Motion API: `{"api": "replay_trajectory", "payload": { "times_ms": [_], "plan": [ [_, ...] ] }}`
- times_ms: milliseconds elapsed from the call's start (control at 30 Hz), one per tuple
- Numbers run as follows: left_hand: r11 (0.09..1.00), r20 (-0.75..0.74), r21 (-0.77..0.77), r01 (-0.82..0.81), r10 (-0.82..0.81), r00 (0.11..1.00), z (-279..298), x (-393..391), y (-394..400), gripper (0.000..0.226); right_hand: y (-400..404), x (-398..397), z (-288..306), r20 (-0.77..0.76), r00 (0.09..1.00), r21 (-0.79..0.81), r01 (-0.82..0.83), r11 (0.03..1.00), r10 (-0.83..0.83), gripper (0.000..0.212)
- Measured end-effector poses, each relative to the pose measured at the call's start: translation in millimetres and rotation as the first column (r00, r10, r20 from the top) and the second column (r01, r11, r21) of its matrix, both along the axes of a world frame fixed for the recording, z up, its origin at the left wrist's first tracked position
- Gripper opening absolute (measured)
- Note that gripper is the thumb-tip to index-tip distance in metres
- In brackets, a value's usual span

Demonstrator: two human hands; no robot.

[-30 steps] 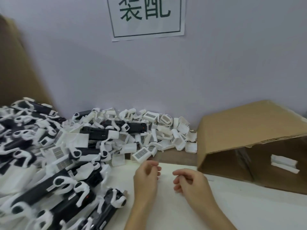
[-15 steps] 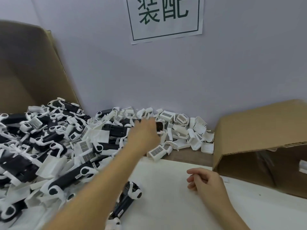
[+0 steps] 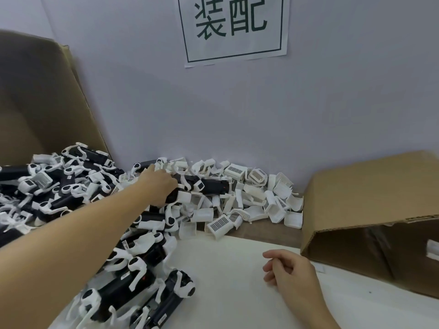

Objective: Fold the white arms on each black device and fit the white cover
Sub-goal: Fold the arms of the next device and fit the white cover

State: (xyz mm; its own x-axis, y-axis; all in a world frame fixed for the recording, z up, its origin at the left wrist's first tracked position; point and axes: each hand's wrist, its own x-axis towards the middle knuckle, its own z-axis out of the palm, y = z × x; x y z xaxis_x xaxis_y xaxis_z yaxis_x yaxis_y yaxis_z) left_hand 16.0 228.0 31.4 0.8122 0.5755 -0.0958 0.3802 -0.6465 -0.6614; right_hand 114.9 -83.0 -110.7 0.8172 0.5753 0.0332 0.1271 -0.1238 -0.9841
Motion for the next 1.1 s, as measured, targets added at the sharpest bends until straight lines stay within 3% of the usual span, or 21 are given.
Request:
{"api": "replay_trajectory", "payload": {
  "times_ms": [100, 200, 267, 333, 400, 500, 567, 667, 800, 867, 967, 1100],
  "plan": [
    [0.993, -0.048, 0.062, 0.105, -0.102, 0.994, 10.5, -0.2, -7.6, 0.042, -0.3, 0.2, -0.5, -0.002, 1.0, 0.014, 0.0, 1.0, 0.0, 0.038],
    [0.964, -0.06, 0.148, 0.221, -0.214, 0.975, 33.7, 2.1, -27.2, 0.036, -0.3, 0.6, -1.8, 0.015, 1.0, 0.008, -0.002, 1.0, 0.002, 0.038],
    [0.96, 0.011, 0.145, 0.239, -0.244, 0.97, 51.2, 4.6, -48.5, 0.033, 0.3, 0.3, -2.6, 0.02, 1.0, 0.007, 0.0, 1.0, 0.0, 0.038],
    [0.976, 0.25, -0.006, 0.217, -0.209, 0.945, 66.2, 6.8, -74.6, 0.035, 0.6, 0.2, -3.3, 0.025, 1.0, 0.011, 0.003, 1.0, -0.003, 0.038],
    [0.916, 0.537, -0.308, 0.258, -0.057, 0.842, 72.7, 10.2, -100.4, 0.037, 0.5, -0.2, -3.1, 0.031, 0.999, 0.013, 0.007, 1.0, -0.008, 0.039],
    [0.598, 0.736, -0.648, 0.472, 0.333, 0.589, 50.5, 18.3, -139.2, 0.032, 0.1, -2.6, -2.6, 0.045, 0.999, 0.024, 0.015, 1.0, -0.016, 0.039],
    [0.391, 0.689, -0.689, 0.611, 0.614, 0.385, 10.1, 26.7, -164.2, 0.025, -0.8, -5.1, -0.9, 0.066, 0.997, 0.055, 0.033, 0.998, -0.036, 0.039],
    [0.161, 0.426, -0.65, 0.743, 0.887, 0.18, -60.3, 39.5, -197.2, 0.022, -2.2, -7.3, 2.0, 0.133, 0.991, 0.054, 0.02, 0.998, -0.027, 0.049],
    [0.081, 0.14, -0.575, 0.814, 0.99, 0.001, -122.5, 44.4, -213.7, 0.022, -3.3, -8.9, 0.8, 0.252, 0.968, 0.015, -0.014, 1.0, 0.009, 0.06],
    [0.009, -0.017, -0.501, 0.866, 1.0, -0.02, -134.8, 44.8, -211.0, 0.027, -1.2, -8.8, -2.5, 0.349, 0.937, -0.01, -0.013, 1.0, 0.015, 0.055],
    [-0.136, -0.174, -0.341, 0.93, 0.981, 0.08, -136.7, 43.4, -207.9, 0.033, 2.0, -8.6, -5.6, 0.373, 0.927, -0.028, -0.029, 0.999, 0.037, 0.046],
    [-0.147, -0.003, -0.321, 0.935, 0.988, 0.154, -134.1, 47.4, -207.8, 0.043, -1.6, -6.2, -6.6, 0.318, 0.948, 0.048, -0.049, 0.998, 0.031, 0.055]
  ]
}}
